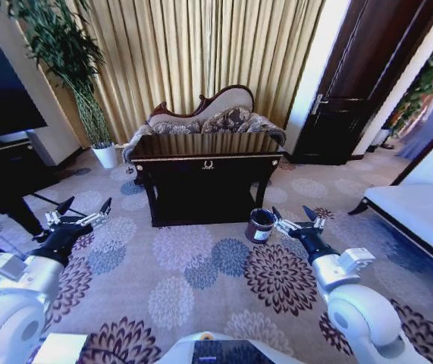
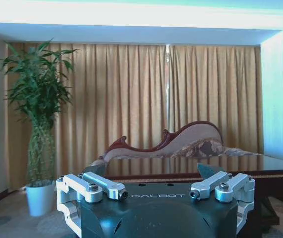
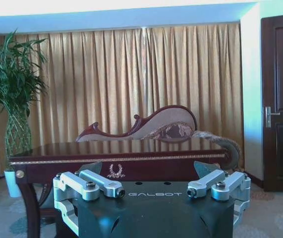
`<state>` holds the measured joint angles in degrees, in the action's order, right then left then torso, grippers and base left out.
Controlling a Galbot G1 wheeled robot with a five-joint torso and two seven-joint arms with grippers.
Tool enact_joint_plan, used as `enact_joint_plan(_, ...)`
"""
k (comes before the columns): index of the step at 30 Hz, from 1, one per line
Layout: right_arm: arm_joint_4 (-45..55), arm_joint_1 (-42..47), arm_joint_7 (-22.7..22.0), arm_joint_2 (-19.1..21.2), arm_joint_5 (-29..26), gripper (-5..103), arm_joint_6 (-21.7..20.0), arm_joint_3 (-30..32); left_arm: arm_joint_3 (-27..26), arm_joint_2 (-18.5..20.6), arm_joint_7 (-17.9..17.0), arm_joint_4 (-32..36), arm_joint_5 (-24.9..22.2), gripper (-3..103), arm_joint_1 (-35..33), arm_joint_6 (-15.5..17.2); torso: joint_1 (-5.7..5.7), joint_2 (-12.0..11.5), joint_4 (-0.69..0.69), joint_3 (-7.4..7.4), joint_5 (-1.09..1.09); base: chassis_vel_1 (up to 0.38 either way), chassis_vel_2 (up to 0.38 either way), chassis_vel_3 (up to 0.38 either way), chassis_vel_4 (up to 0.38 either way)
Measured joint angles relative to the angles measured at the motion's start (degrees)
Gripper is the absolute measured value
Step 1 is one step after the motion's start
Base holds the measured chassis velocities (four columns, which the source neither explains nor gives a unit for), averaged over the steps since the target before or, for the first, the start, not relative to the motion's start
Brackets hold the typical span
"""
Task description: Move to the front of the table and place the trash on the table into the trash bin.
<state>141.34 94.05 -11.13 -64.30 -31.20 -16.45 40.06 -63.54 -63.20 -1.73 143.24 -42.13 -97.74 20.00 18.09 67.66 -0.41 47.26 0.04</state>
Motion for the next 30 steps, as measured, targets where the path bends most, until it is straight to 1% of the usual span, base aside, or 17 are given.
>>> enact_joint_plan(1,0.0,0.0,0.0,0.0,0.0,100,0.0,0.0,0.0,0.0,0.0,0.0,0.0,100,0.0,0.0,0.00,0.0,0.00,0.00,0.00,0.289,-0.221,-0.278,0.255)
enact_joint_plan(2,0.0,0.0,-0.1,0.0,-0.2,100,0.1,-0.1,0.3,0.0,-0.6,0.0,-0.1,100,0.0,0.0,-0.02,0.0,-0.03,-0.01,0.05,0.289,-0.231,-0.278,0.232)
enact_joint_plan(3,0.0,0.1,-0.1,-0.1,-0.3,100,0.4,-0.1,0.5,-0.1,-1.1,0.0,-0.1,100,0.0,-0.1,-0.05,0.0,-0.04,-0.03,-0.02,0.249,-0.231,-0.229,0.232)
enact_joint_plan(4,0.0,0.1,-0.1,-0.1,-0.3,100,0.4,-0.1,0.5,-0.1,-1.1,0.0,-0.1,100,0.0,-0.1,-0.05,0.0,-0.04,-0.03,-0.02,0.249,-0.231,-0.229,0.232)
enact_joint_plan(5,-0.1,0.2,-0.1,-0.1,-0.3,100,1.0,-0.4,0.6,-0.1,-1.5,0.0,-0.1,100,-0.1,-0.6,-0.04,0.0,-0.01,-0.03,-0.11,0.212,-0.258,-0.229,0.229)
enact_joint_plan(6,-0.2,0.2,-0.1,-0.1,-0.2,100,1.6,-0.6,0.7,-0.1,-1.6,0.0,-0.1,100,0.0,-0.8,-0.04,0.0,0.00,-0.03,-0.12,0.212,-0.157,-0.191,0.229)
enact_joint_plan(7,-0.2,0.2,-0.1,-0.1,-0.2,100,1.6,-0.6,0.7,-0.1,-1.6,0.0,-0.1,100,0.0,-0.8,-0.04,0.0,0.00,-0.03,-0.12,0.212,-0.157,-0.191,0.229)
enact_joint_plan(8,-0.4,0.1,-0.1,-0.2,0.1,100,2.3,-0.9,0.7,-0.1,-1.7,0.0,-0.1,100,0.0,-1.0,-0.06,0.0,-0.01,-0.03,-0.04,0.133,-0.157,-0.097,0.081)
enact_joint_plan(9,-0.5,0.1,-0.2,-0.3,0.5,100,2.5,-1.0,0.7,0.0,-1.7,0.0,-0.1,100,0.0,-1.1,-0.06,0.1,-0.02,-0.04,-0.01,0.067,-0.030,-0.097,0.045)
enact_joint_plan(12,-0.7,0.0,-0.1,-0.5,2.1,100,2.8,-1.6,0.6,-0.1,-1.7,0.0,-0.2,100,0.1,-1.3,-0.04,0.0,-0.02,-0.01,-0.04,0.000,0.000,0.000,0.000)
enact_joint_plan(15,-1.0,0.0,0.0,-0.8,4.3,100,2.8,-2.1,0.7,-0.4,-1.7,0.0,-0.2,100,0.0,-1.7,0.06,0.0,-0.02,0.03,-0.03,-0.015,0.015,0.016,-0.026)
enact_joint_plan(19,-1.1,0.0,0.0,-0.8,5.5,100,2.8,-2.2,0.7,-1.0,-1.8,0.0,-0.2,100,-0.1,-1.9,0.04,0.0,-0.02,0.02,-0.04,-0.011,0.011,0.012,-0.019)
enact_joint_plan(25,-0.1,0.7,0.0,-0.3,5.1,100,1.7,-2.4,0.8,-1.7,-1.8,0.0,-0.4,100,-0.4,-1.9,-0.03,0.0,-0.01,-0.02,-0.04,0.000,0.000,0.000,0.000)
enact_joint_plan(30,0.8,1.2,0.0,1.1,4.4,100,0.5,-3.1,1.5,-1.8,-1.6,0.0,-0.4,100,-0.1,-1.9,-0.01,0.0,-0.02,-0.01,-0.04,0.000,0.000,0.000,0.000)
